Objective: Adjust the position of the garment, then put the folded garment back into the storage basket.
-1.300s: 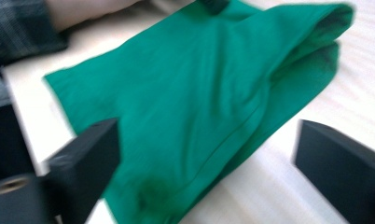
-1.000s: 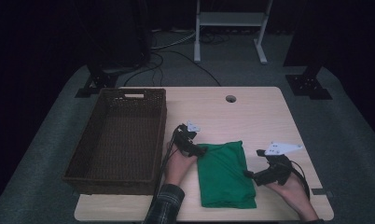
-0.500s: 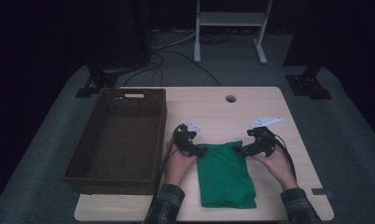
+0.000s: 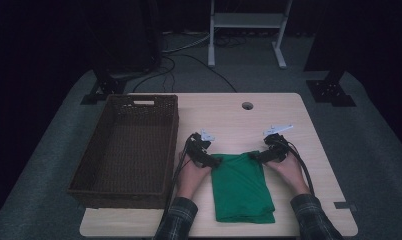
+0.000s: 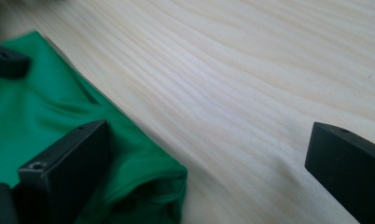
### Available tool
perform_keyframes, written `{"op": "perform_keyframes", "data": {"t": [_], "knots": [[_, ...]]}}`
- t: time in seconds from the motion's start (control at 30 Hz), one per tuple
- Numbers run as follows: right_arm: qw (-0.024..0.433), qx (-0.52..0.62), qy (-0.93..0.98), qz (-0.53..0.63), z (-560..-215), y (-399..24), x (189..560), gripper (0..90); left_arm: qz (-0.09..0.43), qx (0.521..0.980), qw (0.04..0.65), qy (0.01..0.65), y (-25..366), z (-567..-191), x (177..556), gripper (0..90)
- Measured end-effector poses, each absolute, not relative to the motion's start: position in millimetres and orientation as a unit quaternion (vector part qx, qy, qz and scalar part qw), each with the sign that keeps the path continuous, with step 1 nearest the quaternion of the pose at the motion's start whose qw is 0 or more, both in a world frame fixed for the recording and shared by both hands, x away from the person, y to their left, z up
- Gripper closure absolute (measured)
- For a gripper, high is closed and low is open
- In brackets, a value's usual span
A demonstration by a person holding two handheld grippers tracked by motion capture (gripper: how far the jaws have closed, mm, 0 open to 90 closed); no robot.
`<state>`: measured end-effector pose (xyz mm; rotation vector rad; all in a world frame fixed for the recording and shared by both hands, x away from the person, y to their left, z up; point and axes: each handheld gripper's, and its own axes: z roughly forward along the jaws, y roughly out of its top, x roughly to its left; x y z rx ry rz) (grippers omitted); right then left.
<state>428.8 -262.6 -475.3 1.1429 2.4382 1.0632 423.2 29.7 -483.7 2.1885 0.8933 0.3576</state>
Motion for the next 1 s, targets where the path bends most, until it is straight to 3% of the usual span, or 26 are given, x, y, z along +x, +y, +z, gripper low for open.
{"op": "perform_keyframes", "data": {"t": [0.23, 0.7, 1.0], "knots": [[0.106, 0.367, 0.839, 0.387, -485, -273, 432, 0.0, 0.141, 0.85, 0.367, 0.35, 30, -484, 425, 0.0], [0.113, 0.365, 0.84, 0.385, -486, -269, 437, 0.0, 0.141, 0.849, 0.366, 0.353, 32, -483, 441, 0.0], [0.113, 0.369, 0.838, 0.385, -486, -269, 438, 0.0, 0.145, 0.838, 0.401, 0.342, 36, -481, 432, 0.0]]}}
